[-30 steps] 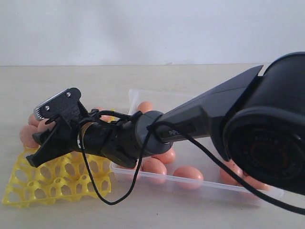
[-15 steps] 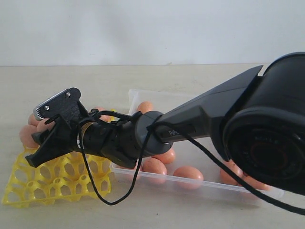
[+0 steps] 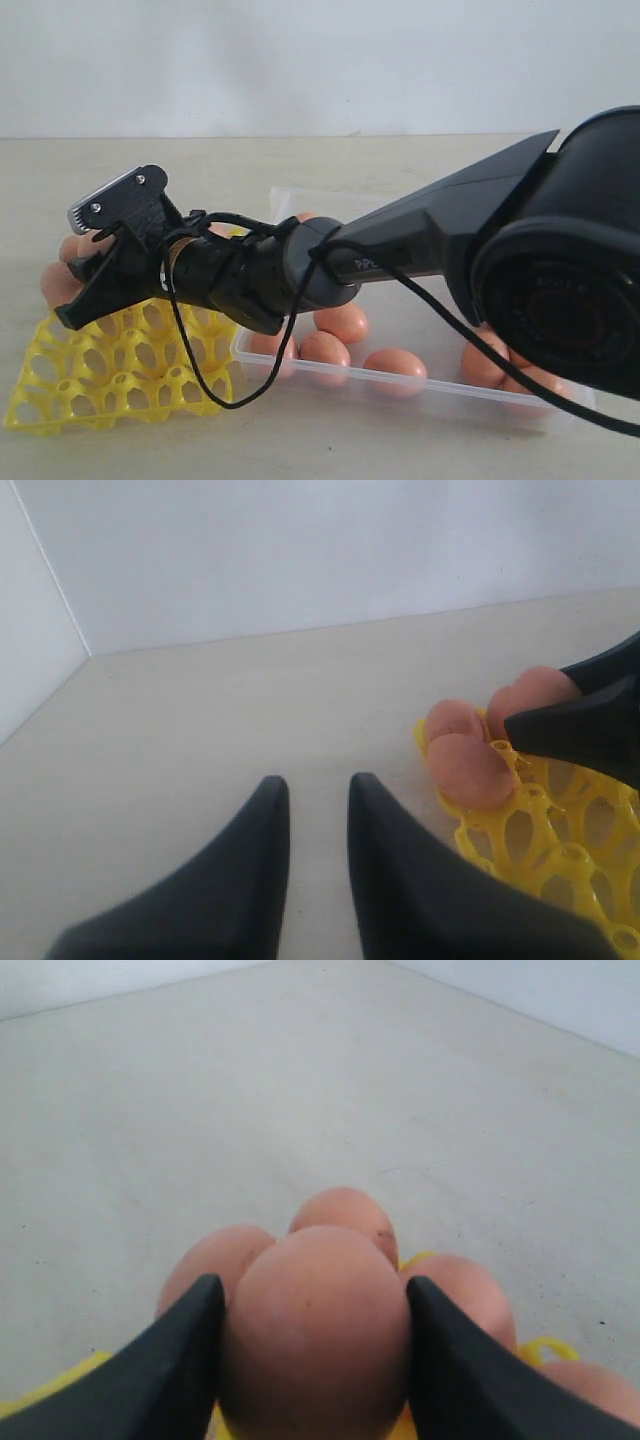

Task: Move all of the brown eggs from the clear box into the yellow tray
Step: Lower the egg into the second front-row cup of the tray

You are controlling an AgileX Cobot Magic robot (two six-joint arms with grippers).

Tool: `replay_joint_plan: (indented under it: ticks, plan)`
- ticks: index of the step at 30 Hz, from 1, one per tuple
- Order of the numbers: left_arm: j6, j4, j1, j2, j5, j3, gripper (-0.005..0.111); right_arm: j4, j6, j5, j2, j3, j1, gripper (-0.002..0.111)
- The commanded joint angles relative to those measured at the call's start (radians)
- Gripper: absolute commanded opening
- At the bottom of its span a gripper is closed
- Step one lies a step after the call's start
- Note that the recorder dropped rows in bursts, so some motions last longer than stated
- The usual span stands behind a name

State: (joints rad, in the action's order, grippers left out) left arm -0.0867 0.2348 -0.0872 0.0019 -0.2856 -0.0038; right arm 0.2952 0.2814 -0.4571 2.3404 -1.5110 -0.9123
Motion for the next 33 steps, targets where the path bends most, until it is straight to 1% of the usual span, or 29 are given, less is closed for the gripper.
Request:
replay_joint_plan:
  ticks: [1, 25, 26, 28, 33]
  plan:
    - [-0.002, -0.002, -0.002, -0.002, 0.002, 0.004, 0.022, -0.001, -0.002, -0.001, -0.01, -0.006, 0.007, 0.001]
    - [-0.002, -0.002, -0.002, -0.002, 0.002, 0.004, 0.022, 0.001, 0.022, 0.02, -0.01, -0.006, -0.005, 0.002]
    - [-0.002, -0.002, -0.002, -0.002, 0.002, 0.004, 0.022, 0.001, 0.025, 0.022, -0.01, -0.006, -0.005, 0.005]
    - [-0.002, -0.002, -0.002, -0.002, 0.002, 0.004, 0.022, 0.001, 0.025, 0.026, -0.01, -0.006, -0.005, 0.015]
    - [-0.002, -0.002, -0.002, -0.002, 0.002, 0.004, 0.022, 0.001, 0.027, 0.028, -0.01, -0.006, -0.005, 0.046]
